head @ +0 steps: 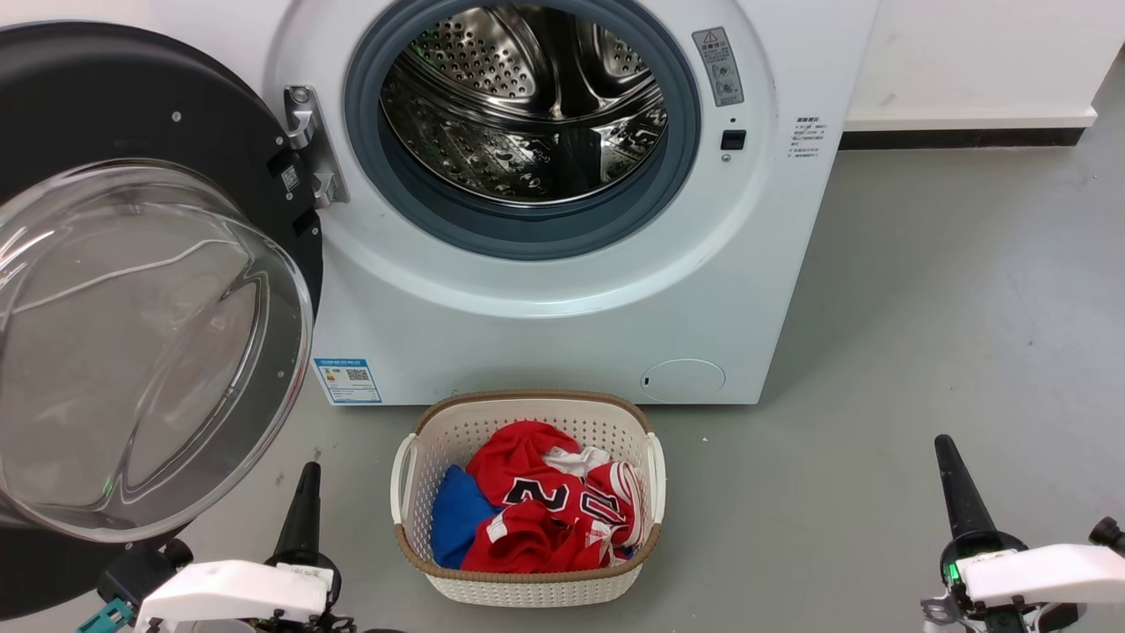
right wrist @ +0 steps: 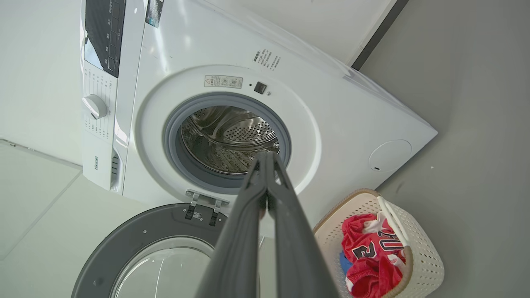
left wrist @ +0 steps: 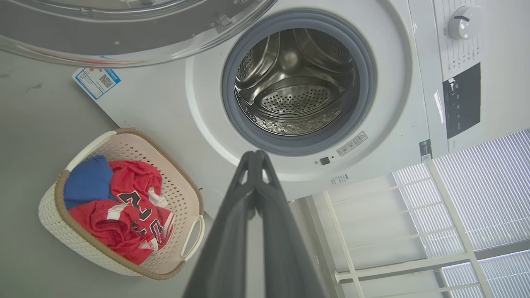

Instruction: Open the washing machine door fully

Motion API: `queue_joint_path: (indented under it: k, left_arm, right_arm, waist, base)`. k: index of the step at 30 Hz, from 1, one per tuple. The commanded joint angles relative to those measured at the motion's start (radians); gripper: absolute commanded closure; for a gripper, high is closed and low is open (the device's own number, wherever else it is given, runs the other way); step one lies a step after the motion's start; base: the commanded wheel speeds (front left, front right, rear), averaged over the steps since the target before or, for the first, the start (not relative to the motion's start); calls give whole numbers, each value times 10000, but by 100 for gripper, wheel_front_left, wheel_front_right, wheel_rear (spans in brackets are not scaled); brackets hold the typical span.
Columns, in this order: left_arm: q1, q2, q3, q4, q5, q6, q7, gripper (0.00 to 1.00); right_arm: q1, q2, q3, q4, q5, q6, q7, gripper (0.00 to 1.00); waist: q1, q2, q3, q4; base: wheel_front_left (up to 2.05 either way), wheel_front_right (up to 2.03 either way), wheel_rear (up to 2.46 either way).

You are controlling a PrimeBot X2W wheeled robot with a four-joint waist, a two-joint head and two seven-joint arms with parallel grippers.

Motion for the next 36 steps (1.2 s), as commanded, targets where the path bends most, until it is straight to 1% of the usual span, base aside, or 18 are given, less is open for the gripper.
queue_joint_path:
  k: [1, 16, 36]
  left_arm:
    - [-294, 0, 52, -42, -310, -49, 74, 100]
    - [-524, -2, 193, 145, -1813, -159, 453, 100]
    - [-816, -4, 329, 351, -3461, -279, 848, 100]
  right_arm:
    - [-217, -65, -24, -1, 318, 1, 77, 100]
    - [-541, -50, -106, 232, 1739, 1, 469, 100]
    - [-865, -13, -208, 495, 3293, 1, 898, 100]
  waist:
    - [0, 0, 8, 3]
    - [0, 0, 83, 24]
    - [0, 0, 177, 50]
  base:
    - [0, 0, 0]
    - [0, 0, 0]
    - [0, 0, 0]
